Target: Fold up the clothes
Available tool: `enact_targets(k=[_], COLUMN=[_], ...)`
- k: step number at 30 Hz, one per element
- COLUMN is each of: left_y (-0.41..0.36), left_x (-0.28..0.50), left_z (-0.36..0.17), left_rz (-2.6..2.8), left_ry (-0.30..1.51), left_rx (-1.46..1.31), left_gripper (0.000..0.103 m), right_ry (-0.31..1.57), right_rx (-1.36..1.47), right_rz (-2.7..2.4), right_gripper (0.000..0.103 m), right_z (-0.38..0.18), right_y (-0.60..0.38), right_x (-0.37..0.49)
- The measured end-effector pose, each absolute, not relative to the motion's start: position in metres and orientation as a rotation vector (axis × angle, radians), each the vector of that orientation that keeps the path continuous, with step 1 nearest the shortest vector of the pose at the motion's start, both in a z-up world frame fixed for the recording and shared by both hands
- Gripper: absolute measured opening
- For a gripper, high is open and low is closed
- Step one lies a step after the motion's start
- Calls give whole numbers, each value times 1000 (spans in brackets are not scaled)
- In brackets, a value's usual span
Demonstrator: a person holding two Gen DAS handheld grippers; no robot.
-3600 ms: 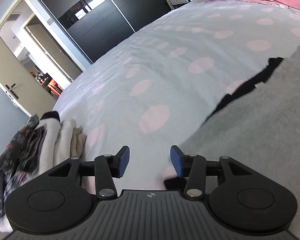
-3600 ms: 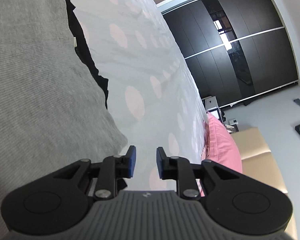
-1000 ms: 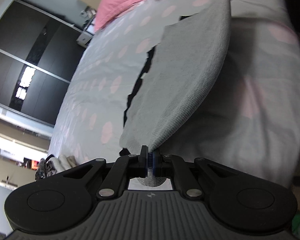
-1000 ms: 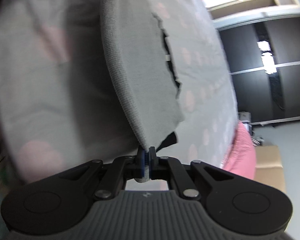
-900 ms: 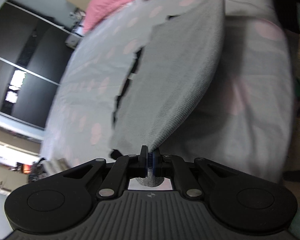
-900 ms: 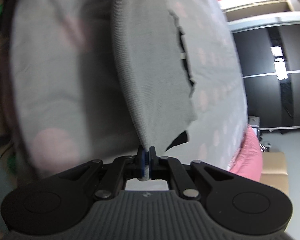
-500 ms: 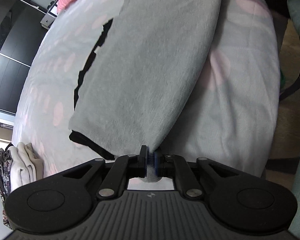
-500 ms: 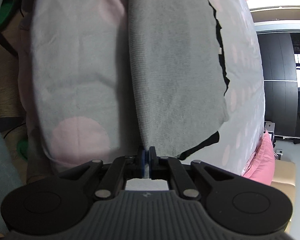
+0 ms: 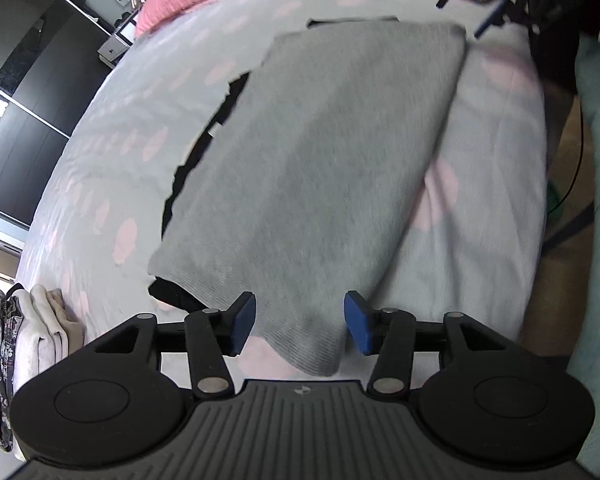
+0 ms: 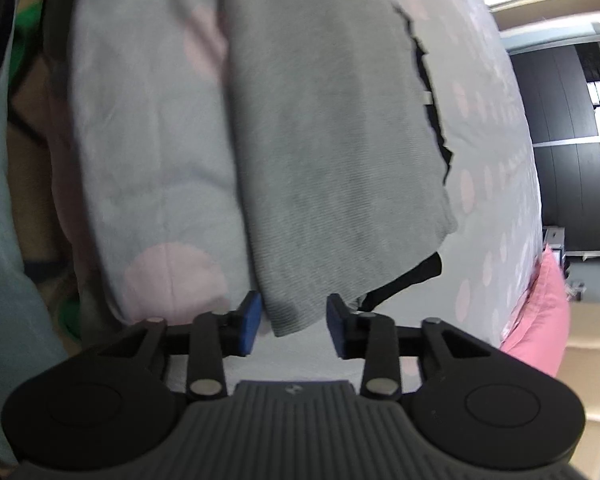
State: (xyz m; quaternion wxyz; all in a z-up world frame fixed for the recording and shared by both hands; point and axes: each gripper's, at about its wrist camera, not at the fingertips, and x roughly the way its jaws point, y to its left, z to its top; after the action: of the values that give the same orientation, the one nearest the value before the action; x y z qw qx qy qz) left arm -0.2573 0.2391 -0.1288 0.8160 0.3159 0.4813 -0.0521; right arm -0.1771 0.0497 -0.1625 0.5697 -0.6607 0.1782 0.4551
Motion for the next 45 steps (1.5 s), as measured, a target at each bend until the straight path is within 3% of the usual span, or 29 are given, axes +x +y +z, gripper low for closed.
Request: enact_targets(k=[24, 45], left_y=[337, 439], left_x=[-190, -135], left_z=[-96, -147], left_rz=[251, 366], left_ry=[938, 988], left_rx=[96, -329], left_gripper=[48, 46], right_ry=[594, 879], right_rx=[-730, -374], right_rz=[804, 804], right_gripper=[42, 38], right_z=[-140, -150], right_y=[90, 119], right_x=[-83, 69])
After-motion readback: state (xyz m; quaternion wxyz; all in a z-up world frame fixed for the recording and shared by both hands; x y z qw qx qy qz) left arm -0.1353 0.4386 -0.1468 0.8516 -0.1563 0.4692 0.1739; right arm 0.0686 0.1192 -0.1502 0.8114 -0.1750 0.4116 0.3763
